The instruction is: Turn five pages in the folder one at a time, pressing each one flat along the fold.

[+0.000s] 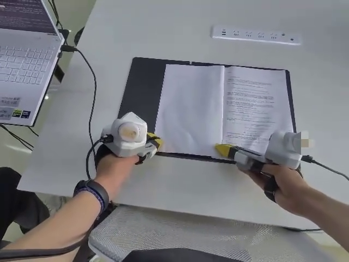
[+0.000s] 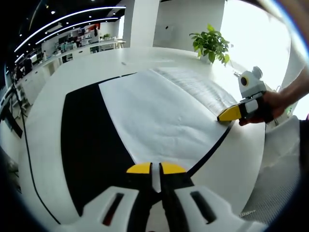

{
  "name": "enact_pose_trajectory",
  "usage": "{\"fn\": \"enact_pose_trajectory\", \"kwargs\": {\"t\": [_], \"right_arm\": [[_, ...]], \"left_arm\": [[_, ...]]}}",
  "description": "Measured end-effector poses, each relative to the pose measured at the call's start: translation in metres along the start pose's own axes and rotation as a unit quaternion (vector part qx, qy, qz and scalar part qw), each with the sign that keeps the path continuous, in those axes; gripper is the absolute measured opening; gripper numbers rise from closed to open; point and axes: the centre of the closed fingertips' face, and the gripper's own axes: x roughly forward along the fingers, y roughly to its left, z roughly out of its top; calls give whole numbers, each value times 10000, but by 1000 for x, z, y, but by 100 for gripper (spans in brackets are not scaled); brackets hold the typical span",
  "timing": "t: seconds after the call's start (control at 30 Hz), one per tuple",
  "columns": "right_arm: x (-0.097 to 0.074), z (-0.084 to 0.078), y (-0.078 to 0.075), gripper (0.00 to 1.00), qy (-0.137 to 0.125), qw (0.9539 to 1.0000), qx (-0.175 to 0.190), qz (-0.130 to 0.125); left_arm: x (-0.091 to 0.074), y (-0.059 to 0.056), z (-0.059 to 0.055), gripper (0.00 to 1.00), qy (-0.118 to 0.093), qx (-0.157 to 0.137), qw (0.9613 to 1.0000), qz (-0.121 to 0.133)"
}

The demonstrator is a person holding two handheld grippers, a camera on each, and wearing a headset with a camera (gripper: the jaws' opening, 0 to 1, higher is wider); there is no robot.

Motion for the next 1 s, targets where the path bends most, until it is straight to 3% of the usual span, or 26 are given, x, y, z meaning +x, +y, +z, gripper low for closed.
{"fn": "enact_pose_trajectory", "kwargs": {"t": [1.0], "right_arm": [[-4, -8, 4, 0, 318, 9993, -184, -96]], "left_arm": [[-1, -2, 0, 7, 110, 26, 9999, -87]]}}
